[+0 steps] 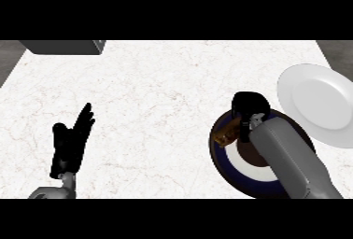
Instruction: Pick the sweet potato from the plate and place it in the plate
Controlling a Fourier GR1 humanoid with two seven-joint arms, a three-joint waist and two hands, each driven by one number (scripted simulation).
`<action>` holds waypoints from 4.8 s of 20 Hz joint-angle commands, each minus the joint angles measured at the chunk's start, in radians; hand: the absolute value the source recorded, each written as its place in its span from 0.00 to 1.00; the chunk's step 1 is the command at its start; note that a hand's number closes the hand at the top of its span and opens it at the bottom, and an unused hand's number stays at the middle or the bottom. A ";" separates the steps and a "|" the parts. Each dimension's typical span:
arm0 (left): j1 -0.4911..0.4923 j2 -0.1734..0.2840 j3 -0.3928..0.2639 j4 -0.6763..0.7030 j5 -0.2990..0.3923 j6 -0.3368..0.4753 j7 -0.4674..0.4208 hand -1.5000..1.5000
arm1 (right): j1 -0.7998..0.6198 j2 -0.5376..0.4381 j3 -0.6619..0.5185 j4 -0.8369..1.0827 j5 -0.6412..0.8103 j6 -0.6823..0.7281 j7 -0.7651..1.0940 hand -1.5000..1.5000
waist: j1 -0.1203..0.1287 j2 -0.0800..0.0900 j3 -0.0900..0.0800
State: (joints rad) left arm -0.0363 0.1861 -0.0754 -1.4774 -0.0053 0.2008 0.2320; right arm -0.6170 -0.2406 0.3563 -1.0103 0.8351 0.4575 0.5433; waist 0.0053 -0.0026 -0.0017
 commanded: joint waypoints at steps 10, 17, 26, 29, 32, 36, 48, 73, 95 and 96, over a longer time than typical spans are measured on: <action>-0.009 -0.003 0.020 0.037 -0.009 -0.001 -0.008 0.50 | 0.145 -0.131 -0.164 -0.201 -0.029 -0.486 -0.393 1.00 | -0.019 0.001 0.002; 0.029 -0.018 0.004 -0.002 -0.018 0.002 -0.016 0.50 | 0.196 -0.190 -0.315 -0.414 -0.059 -0.614 -0.365 1.00 | -0.027 -0.004 0.002; 0.001 -0.002 0.019 -0.082 -0.019 -0.024 0.075 0.50 | 0.132 -0.233 -0.494 -0.299 -0.071 -0.626 -0.305 1.00 | -0.001 0.003 0.002; 0.038 -0.032 0.025 0.011 -0.016 -0.035 -0.062 0.50 | 0.100 -0.288 -0.577 -0.119 -0.132 -0.635 -0.437 1.00 | 0.004 0.006 0.002; 0.024 -0.034 0.014 -0.012 -0.051 -0.020 -0.029 0.50 | 0.079 -0.288 -0.584 -0.008 -0.101 -0.671 -0.471 1.00 | 0.004 0.005 0.002; -0.007 -0.063 0.004 0.040 -0.056 -0.025 -0.018 0.50 | -0.005 -0.330 -0.600 0.165 -0.095 -0.658 -0.540 1.00 | 0.006 0.006 0.002; -0.025 -0.068 0.006 0.018 -0.056 -0.034 -0.009 0.50 | -0.092 -0.419 -0.636 0.652 -0.104 -0.487 -0.759 1.00 | 0.030 0.018 0.005; 0.032 -0.058 0.026 -0.014 -0.046 -0.066 -0.026 0.50 | -0.068 -0.566 -0.991 0.831 -0.498 -0.057 -1.214 0.00 | 0.022 0.013 0.005; -0.030 -0.058 0.057 0.006 -0.046 -0.081 0.012 0.50 | -0.031 -0.504 -0.942 0.846 -0.480 -0.210 -1.269 0.00 | 0.031 0.016 0.006; -0.053 -0.068 0.060 0.029 -0.057 -0.063 -0.008 0.50 | -0.027 -0.500 -0.947 0.843 -0.484 -0.225 -1.287 0.00 | 0.030 0.018 0.006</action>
State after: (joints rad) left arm -0.0665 0.1155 -0.0324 -1.4652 -0.0686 0.1401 0.2311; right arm -0.6390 -0.7400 -0.5929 -0.1735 0.3501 0.2621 -0.7523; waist 0.0351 0.0145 0.0045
